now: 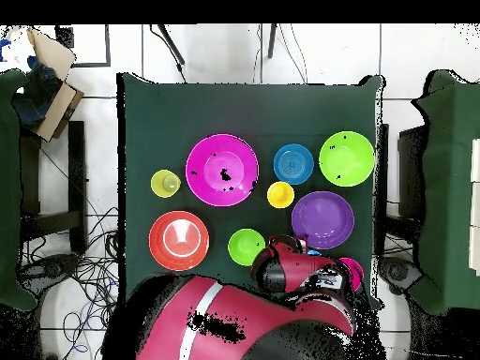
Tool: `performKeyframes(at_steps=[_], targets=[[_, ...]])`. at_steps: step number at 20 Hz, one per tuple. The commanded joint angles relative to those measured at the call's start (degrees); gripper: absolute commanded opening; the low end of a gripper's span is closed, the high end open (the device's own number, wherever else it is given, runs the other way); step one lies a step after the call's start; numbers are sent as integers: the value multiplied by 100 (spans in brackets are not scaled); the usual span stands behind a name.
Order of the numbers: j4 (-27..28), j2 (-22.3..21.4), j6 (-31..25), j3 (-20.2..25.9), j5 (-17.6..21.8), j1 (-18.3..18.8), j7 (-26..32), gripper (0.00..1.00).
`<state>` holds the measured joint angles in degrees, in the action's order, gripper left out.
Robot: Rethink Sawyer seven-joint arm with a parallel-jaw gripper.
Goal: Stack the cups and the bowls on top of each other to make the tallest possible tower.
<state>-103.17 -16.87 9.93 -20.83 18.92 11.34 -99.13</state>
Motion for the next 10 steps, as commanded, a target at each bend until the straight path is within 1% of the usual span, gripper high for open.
performKeyframes(at_steps=[1, 6, 7, 10], targets=[[650, 581, 98, 366, -159, -67, -682, 100], [626, 579, 126, 328, -181, -63, -719, 100], [624, 557, 100, 358, -160, -36, -709, 0], [535, 493, 22, 381, -276, -46, -821, 0]])
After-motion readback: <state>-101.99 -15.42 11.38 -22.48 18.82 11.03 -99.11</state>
